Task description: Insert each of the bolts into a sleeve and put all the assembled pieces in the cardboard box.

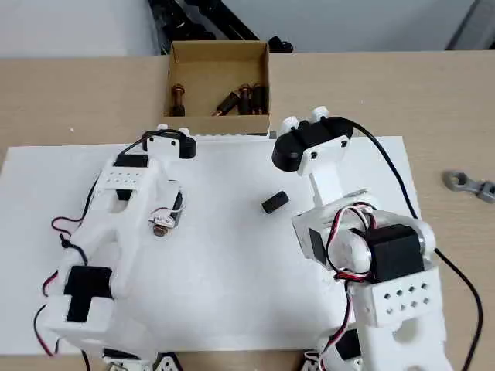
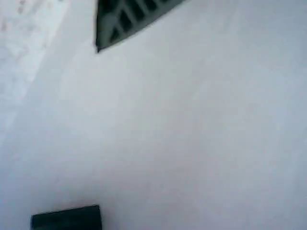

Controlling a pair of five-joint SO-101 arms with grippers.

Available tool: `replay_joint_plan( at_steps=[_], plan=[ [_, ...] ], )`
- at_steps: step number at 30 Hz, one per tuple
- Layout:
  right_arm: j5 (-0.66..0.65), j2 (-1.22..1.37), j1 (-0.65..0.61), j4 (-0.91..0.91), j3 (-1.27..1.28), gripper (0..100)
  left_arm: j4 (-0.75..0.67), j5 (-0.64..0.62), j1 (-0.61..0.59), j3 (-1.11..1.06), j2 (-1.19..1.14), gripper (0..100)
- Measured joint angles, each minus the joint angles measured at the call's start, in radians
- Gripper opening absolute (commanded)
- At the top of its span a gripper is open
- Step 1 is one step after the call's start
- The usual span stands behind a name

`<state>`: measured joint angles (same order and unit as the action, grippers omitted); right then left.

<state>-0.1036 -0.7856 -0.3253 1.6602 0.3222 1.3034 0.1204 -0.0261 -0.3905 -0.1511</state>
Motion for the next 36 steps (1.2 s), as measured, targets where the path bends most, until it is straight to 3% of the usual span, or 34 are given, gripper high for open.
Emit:
replay_joint_plan(
  at_steps=[5,11,23,27,36],
  plan=[
    [0.000,0.000,0.000,0.000,0.000,17.0,0.173,0.167,-0.018,0.138,-0.011,0],
    [0.000,0.000,0.002,0.000,0.000,17.0,0.394,0.479,-0.020,0.347,-0.011,0],
    [0.000,0.000,0.000,0.000,0.000,17.0,0.420,0.824,-0.021,0.410,-0.011,0],
    [0.000,0.000,0.002,0.000,0.000,17.1,0.411,0.784,-0.034,0.410,-0.011,0],
    [0.000,0.000,0.002,-0.029,0.012,17.1,0.258,0.364,-0.147,0.410,-0.011,0]
  ],
)
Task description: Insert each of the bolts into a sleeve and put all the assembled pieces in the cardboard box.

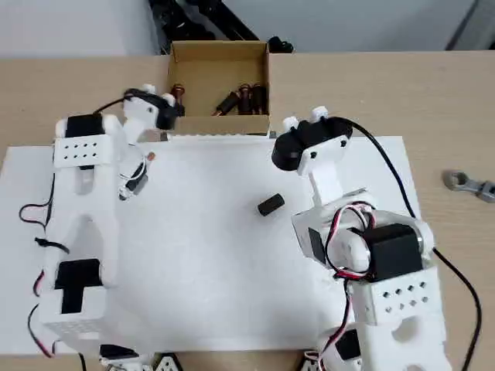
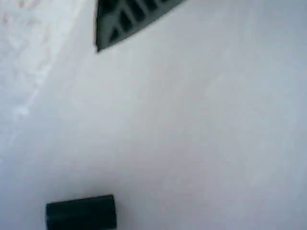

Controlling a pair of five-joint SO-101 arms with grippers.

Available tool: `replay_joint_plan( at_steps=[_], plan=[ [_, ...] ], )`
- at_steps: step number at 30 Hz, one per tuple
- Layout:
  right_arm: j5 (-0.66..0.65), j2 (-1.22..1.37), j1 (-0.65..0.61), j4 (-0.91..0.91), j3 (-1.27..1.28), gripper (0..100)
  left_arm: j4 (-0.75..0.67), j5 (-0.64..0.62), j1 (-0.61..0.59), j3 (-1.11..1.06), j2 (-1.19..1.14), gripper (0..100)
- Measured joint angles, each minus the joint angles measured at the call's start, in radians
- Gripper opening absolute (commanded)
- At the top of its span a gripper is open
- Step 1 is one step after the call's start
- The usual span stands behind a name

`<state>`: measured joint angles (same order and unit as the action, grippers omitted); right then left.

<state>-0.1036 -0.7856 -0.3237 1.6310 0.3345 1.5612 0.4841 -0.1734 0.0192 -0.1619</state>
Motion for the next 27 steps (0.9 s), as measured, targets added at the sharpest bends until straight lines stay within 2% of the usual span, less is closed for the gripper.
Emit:
replay_joint_plan(
  at_steps=[4,7,14,17,23,27],
  plan=[
    [0.035,0.009,0.000,-0.044,0.000,17.2,-0.034,-0.120,0.000,0.000,0.000,0],
    [0.086,0.060,0.000,-0.054,0.000,17.2,-0.038,-0.163,0.000,0.000,0.012,0],
    [0.137,0.186,0.002,-0.055,-0.025,17.0,-0.038,-0.152,0.000,-0.021,0.018,0],
    [0.137,0.186,-0.002,-0.055,-0.083,17.0,-0.038,-0.043,0.000,-0.057,0.012,0],
    [0.137,0.186,0.000,-0.054,-0.121,17.1,0.038,0.405,-0.002,-0.083,-0.028,0],
    [0.137,0.186,-0.002,-0.038,-0.123,17.2,0.077,0.606,-0.002,-0.089,-0.034,0]
  ],
)
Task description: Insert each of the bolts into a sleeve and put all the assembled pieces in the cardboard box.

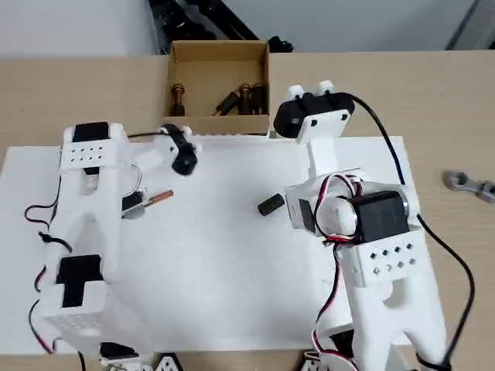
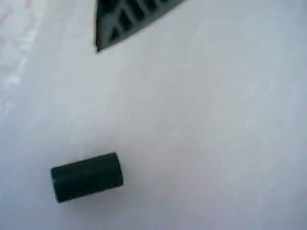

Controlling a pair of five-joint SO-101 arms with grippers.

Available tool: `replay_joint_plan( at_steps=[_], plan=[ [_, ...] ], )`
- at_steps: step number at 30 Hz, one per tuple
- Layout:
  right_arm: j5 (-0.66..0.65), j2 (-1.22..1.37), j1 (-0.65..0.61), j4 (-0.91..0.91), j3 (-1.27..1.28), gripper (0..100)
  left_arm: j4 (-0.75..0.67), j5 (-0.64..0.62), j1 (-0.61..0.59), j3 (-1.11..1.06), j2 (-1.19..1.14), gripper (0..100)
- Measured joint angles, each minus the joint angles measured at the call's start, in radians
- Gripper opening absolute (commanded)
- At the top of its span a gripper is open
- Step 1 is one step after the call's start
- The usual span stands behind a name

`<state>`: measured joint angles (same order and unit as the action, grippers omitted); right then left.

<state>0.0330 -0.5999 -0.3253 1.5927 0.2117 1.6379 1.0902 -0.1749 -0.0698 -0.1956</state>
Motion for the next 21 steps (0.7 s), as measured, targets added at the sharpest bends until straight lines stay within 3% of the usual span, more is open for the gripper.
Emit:
replay_joint_plan(
  at_steps=[11,21],
  plan=[
    [0.000,0.000,0.002,0.003,0.000,17.2,-0.087,0.043,0.005,0.031,-0.275,1],
    [0.000,0.000,0.000,0.003,0.000,17.2,0.018,0.043,-0.006,0.169,-0.333,11]
  ],
)
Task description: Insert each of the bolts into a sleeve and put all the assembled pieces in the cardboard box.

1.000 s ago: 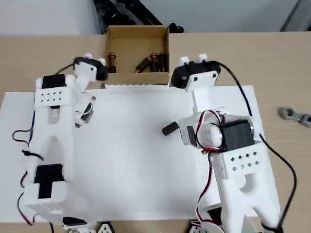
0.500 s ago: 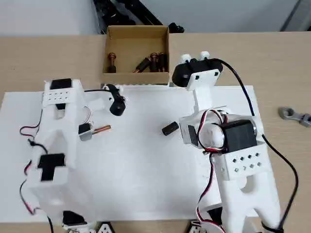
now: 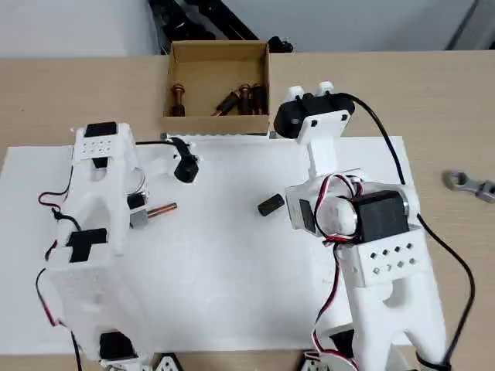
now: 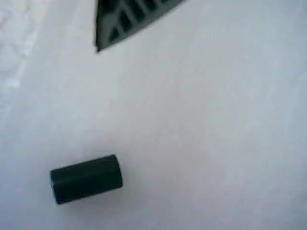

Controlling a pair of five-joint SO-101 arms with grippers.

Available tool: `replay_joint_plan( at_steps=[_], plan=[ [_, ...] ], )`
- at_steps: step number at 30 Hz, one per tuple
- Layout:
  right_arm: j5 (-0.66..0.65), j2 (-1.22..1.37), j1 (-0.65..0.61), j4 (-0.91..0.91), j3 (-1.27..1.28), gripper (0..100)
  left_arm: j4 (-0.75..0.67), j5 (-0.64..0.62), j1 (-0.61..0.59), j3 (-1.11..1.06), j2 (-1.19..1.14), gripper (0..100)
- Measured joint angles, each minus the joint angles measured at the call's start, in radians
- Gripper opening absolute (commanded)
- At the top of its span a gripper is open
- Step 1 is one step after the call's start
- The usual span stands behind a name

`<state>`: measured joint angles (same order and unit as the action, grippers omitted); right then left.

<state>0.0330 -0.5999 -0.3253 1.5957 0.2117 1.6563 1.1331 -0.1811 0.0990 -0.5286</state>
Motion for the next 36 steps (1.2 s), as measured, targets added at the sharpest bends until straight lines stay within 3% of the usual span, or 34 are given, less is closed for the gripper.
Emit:
replay_joint_plan(
  at_steps=[5,13,21,26,36],
  plan=[
    [0.000,0.000,0.000,0.000,0.000,17.1,0.071,-0.006,-0.005,0.091,-0.028,12],
    [0.000,0.000,0.000,0.000,0.000,17.1,0.069,-0.106,-0.006,0.189,-0.031,12],
    [0.000,0.000,0.000,0.000,0.000,17.2,0.069,-0.270,-0.008,0.120,0.181,12],
    [0.000,0.000,0.000,0.000,0.000,17.2,0.069,-0.555,-0.008,-0.023,0.338,11],
    [0.000,0.000,0.006,0.000,0.000,17.2,0.069,-1.441,-0.055,-0.143,0.420,11]
  ],
)
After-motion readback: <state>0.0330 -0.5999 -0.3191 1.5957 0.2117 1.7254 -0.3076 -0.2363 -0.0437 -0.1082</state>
